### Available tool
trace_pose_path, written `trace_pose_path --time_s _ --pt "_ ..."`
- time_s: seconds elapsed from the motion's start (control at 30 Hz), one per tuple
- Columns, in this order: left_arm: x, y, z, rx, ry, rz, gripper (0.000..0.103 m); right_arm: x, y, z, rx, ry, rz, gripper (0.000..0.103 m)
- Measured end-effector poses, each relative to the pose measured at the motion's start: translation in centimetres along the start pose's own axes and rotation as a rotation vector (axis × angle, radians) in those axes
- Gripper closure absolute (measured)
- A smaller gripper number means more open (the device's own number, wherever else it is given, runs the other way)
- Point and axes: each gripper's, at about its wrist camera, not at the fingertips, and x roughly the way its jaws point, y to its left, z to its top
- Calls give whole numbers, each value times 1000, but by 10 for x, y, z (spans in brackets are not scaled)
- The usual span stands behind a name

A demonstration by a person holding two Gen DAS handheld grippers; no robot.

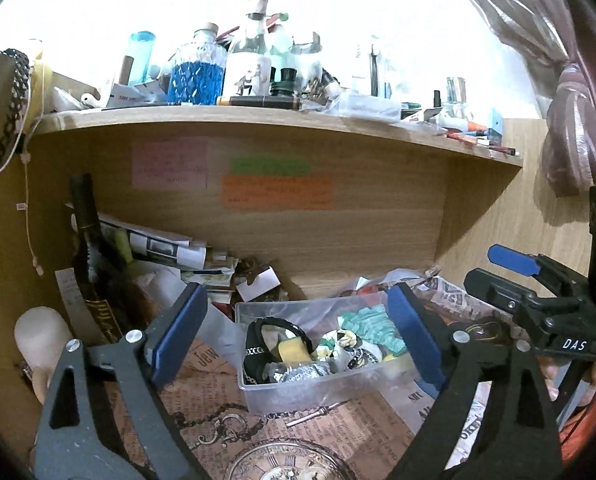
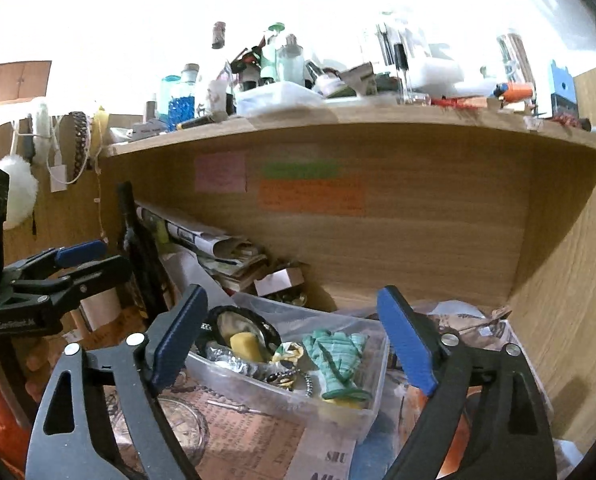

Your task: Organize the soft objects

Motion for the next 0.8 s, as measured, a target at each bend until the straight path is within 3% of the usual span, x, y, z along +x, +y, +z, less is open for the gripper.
trace_pose_path --time_s 0.13,0.8 --pt "-6 -3 -3 -4 -3 -5 9 -9 3 -1 6 -23 -2 3" --pt "-12 -9 -9 7 -9 -4 4 -12 3 -5 17 -13 -6 1"
